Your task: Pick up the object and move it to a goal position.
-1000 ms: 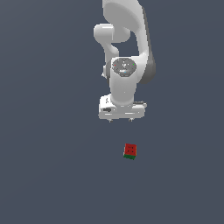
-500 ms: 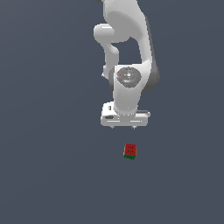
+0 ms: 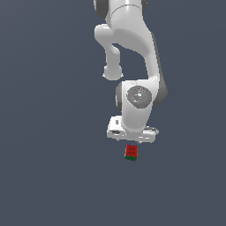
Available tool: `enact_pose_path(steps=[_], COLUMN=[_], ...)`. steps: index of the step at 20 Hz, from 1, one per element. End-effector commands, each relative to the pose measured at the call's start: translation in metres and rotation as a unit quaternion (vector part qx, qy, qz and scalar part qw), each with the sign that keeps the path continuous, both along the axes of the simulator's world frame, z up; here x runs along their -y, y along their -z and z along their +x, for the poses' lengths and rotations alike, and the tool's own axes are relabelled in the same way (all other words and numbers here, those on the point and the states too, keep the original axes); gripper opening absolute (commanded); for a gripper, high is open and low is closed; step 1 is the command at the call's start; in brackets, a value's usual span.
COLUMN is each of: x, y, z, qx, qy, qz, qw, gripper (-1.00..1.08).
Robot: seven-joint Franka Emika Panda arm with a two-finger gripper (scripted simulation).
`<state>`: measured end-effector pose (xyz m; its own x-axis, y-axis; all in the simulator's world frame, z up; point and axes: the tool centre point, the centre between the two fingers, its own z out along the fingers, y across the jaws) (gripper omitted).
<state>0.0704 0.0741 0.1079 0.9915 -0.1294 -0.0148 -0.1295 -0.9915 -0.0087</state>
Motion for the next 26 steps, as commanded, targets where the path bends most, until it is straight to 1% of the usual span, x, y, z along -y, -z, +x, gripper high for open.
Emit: enact_pose_path(steps=[1,6,11,19,26], x=[-0.005,-0.012,-0.016,-0.017,-0.017], y=[0.007,0.018,0.024,0.03,0.065], z=[0.01,0.022,0.029,0.029,0.028], qx=[0.002,0.005,0.006,0.006,0.006], qy=[0.011,0.027,0.034,0.035,0.036], qz=[-0.002,-0.004,-0.005,-0.005,-0.005], qw=[0.9999,0.9996,0.9994,0.9994,0.9993], gripper=[1.0,1.0,1.0,1.0,1.0])
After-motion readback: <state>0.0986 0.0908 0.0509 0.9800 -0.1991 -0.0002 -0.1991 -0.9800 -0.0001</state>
